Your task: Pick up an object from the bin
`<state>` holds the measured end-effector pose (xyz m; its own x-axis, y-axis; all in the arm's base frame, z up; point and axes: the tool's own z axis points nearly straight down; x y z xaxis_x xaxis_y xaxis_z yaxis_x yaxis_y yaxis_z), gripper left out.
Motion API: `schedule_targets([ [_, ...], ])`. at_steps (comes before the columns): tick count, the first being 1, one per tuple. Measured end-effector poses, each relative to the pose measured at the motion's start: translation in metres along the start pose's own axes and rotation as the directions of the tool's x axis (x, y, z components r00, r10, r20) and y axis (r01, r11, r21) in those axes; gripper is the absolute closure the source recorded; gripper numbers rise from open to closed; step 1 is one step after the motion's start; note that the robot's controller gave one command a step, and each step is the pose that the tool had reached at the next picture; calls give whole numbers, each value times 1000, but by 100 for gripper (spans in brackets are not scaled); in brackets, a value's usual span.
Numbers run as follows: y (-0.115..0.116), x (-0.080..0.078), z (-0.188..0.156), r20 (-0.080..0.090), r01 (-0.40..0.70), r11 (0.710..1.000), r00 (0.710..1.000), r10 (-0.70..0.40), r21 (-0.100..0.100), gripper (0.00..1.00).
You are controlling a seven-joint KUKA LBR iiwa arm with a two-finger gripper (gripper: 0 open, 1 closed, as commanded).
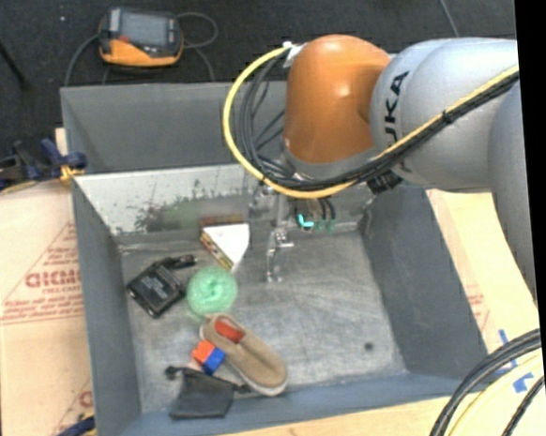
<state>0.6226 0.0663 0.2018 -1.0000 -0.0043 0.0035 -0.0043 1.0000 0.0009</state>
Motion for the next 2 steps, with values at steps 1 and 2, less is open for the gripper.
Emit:
schedule_targets([
  [1,0,-2,-5,8,-1,1000,1000,1,-1,0],
  [2,24,5,51,12,73,997,997,-73,2,0],
])
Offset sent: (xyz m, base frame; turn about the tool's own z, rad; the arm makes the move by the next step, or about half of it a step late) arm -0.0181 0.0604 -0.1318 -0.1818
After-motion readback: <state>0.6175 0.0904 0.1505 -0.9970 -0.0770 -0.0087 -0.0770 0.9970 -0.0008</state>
